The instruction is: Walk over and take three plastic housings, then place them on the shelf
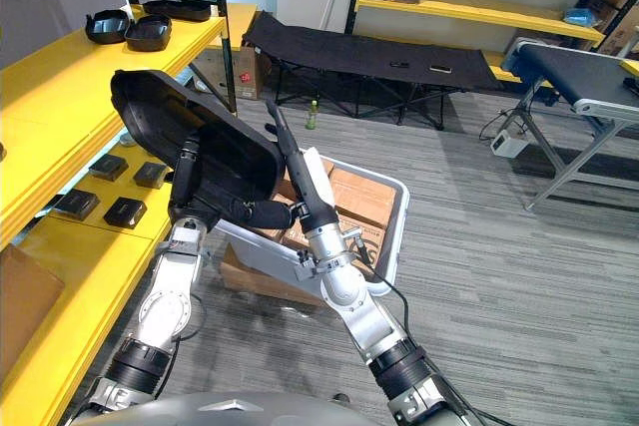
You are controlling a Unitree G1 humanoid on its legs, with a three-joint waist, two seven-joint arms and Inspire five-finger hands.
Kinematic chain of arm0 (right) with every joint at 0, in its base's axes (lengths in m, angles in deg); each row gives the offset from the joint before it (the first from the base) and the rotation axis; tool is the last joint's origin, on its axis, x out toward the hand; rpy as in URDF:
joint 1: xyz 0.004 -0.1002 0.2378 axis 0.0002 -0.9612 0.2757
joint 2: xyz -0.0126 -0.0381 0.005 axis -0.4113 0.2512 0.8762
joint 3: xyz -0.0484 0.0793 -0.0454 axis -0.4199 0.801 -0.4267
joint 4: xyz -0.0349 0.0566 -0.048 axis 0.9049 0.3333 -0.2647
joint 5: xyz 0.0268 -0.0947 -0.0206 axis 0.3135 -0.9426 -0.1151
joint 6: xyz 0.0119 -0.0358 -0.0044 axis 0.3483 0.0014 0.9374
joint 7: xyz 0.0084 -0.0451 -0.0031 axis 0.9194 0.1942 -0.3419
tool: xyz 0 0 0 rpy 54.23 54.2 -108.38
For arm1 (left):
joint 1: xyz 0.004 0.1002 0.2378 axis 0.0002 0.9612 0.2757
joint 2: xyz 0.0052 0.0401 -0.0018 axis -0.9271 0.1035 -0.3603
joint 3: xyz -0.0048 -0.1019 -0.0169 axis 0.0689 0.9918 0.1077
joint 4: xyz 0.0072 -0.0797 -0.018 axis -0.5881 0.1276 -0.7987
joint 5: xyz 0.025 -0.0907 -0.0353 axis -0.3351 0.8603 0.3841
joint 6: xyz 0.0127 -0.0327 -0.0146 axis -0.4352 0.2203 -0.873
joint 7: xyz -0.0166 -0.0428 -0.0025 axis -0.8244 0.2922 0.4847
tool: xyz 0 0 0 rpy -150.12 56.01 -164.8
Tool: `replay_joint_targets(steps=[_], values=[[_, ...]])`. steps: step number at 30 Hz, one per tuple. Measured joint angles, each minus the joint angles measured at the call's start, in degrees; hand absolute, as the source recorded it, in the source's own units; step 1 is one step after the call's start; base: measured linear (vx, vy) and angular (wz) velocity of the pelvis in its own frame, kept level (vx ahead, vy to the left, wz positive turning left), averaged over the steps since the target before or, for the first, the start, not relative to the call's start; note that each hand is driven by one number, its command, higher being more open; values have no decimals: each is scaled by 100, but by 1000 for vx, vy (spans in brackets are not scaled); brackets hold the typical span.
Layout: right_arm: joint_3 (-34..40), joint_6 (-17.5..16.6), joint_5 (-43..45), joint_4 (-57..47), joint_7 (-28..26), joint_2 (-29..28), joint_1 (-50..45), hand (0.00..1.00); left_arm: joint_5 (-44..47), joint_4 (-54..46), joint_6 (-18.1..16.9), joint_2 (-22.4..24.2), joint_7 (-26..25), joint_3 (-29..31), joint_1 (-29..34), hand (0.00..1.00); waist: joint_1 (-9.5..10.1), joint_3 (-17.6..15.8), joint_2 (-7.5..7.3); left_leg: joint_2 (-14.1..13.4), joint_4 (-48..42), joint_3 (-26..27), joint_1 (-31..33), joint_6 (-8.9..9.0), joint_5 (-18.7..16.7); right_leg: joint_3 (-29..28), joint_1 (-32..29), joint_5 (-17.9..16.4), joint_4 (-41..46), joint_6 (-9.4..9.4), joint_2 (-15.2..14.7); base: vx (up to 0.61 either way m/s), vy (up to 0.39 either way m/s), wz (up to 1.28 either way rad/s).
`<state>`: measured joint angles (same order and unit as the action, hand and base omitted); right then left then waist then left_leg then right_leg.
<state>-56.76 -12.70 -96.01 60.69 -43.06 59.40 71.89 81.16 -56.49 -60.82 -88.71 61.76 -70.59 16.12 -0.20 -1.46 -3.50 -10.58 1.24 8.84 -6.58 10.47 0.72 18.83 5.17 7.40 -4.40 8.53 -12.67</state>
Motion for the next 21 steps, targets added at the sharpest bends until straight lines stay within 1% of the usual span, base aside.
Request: replay_joint_targets(steps=[1,4,5,6,7,8,9,10,11,12,14,15,17,19,21], values=[[17,48,36,-2,-43,-14,-40,100,-150,-4,1,7,-63,25,3,0,0,0,0,0,0,0,0,0,0,0,0,0,0,0,0,0,0,0],[44,329,434,41,-350,-51,-218,100,-1020,-251,6,223,-578,279,46,0,-8,0,-1,-1,3,0,1,1,-1,1,-3,-1,0,0,1,0,0,0],[48,386,601,45,-442,-146,-285,100,-1403,-412,7,267,-758,330,128,0,-15,0,0,-2,3,0,0,2,-2,1,-3,-2,0,-1,3,0,0,0],[63,418,629,46,-468,-212,-308,100,-1581,-491,9,305,-835,348,175,0,-19,0,0,-5,3,-1,0,4,-4,1,-4,-2,0,-1,6,0,0,0],[70,481,638,46,-494,-284,-325,100,-1939,-545,10,336,-952,416,208,0,-10,0,-1,-5,3,-1,0,7,-6,1,-3,-2,0,0,6,0,0,0],[83,562,644,47,-523,-344,-323,100,-2431,-558,10,398,-1173,504,207,0,-6,1,-3,-5,2,-2,-1,7,-6,1,-1,-2,0,0,6,0,0,0],[98,600,652,49,-545,-371,-324,100,-2685,-577,10,421,-1307,557,208,0,-6,1,-2,-5,2,-3,-1,6,-6,1,-1,-2,0,0,7,0,0,0],[119,672,721,54,-600,-380,-326,100,-3215,-608,7,431,-1564,701,208,0,-4,0,-1,-5,2,-3,0,6,-6,1,-2,-3,0,0,7,0,0,0],[152,692,894,58,-655,-373,-344,100,-3792,-637,1,425,-1853,893,208,0,-7,0,-1,-6,2,-3,1,6,-7,1,-3,-5,0,-1,7,0,0,0],[193,691,1014,57,-700,-373,-367,100,-4117,-653,-4,427,-2017,1013,209,0,-9,0,-1,-5,2,-3,1,5,-7,0,-5,-5,0,-1,7,0,0,0],[388,672,1743,50,-877,-378,-463,100,-5189,-665,-88,423,-2587,1469,209,0,-10,-2,2,-6,2,-3,1,6,-10,-1,-7,-6,-1,-1,8,0,0,0],[445,671,1924,45,-936,-378,-488,100,-5411,-668,-94,422,-2710,1591,209,0,-7,-2,2,-6,2,-4,2,7,-11,-1,-7,-7,-1,-1,9,0,0,0],[637,659,2553,32,-1121,-408,-568,100,-6041,-724,-124,412,-3124,1970,262,0,2,-6,8,-5,1,-5,4,7,-23,-3,-9,-7,-1,-1,9,0,0,0],[700,608,3007,-47,-1336,-439,-657,100,-6478,-875,-125,413,-3355,2107,455,0,1,-11,17,-5,-11,-4,7,11,-49,-14,-18,-9,-1,-1,10,0,0,0],[755,529,3354,-171,-1582,-482,-826,100,-6934,-953,-135,415,-3458,2140,622,0,9,-17,26,-4,-13,-4,9,9,-64,-14,-18,-11,-2,-2,10,0,0,0]])
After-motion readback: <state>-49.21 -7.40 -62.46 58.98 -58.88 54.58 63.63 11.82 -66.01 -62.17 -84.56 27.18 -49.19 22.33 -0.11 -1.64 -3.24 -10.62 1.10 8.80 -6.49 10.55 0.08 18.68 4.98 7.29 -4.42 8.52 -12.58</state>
